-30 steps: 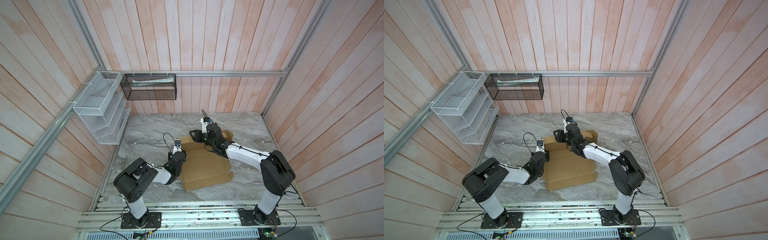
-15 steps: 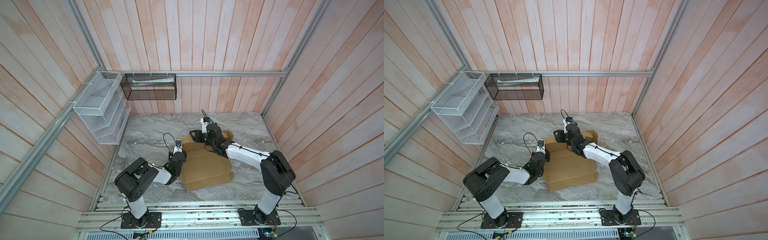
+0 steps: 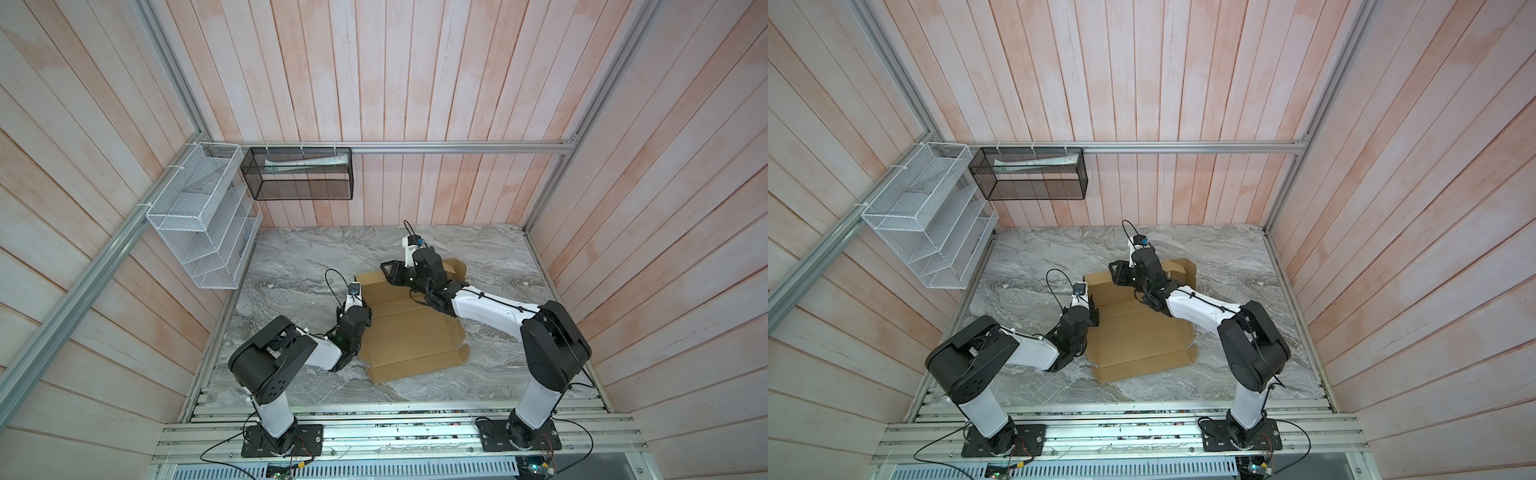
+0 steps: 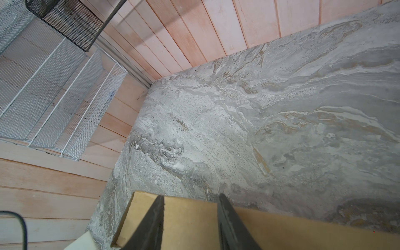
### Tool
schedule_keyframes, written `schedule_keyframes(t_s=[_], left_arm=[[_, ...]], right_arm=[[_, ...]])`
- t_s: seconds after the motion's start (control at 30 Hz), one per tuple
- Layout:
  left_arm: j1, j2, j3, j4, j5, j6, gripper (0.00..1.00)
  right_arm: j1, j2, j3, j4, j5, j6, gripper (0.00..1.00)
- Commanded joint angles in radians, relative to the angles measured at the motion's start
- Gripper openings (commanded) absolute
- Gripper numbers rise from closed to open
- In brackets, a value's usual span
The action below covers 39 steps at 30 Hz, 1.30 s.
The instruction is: Fold the paper box
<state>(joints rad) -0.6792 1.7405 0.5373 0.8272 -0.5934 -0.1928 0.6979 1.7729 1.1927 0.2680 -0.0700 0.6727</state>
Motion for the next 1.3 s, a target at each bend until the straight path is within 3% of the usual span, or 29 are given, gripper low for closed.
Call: schedule_keyframes(t_s=[0.0, 0.2, 0.63, 0.83, 1.27], left_arm=[[0.000, -0.024, -0.004, -0.041, 0.012, -0.038, 0.31], [0.000, -0.016, 0.000, -0.048, 0.010, -0.032, 0.29], [0.000, -0.012, -0.011, -0.026, -0.057, -0.045, 0.00], [0.000, -0.013, -0.011, -0.020, -0.062, -0.055, 0.00], [0.012, -0.041, -0.060, 0.000, -0.019, -0.075, 0.00]], right_arm=[[0.002, 0.021, -0.013, -0.017, 0.020, 0.011, 0.42], [0.002, 0.026, -0.005, -0.014, 0.021, 0.011, 0.42], [0.000, 0.028, -0.002, 0.008, 0.007, 0.002, 0.42], [0.000, 0.040, 0.047, -0.035, 0.002, -0.026, 0.43], [-0.007, -0.090, 0.033, -0.177, 0.082, -0.153, 0.65]])
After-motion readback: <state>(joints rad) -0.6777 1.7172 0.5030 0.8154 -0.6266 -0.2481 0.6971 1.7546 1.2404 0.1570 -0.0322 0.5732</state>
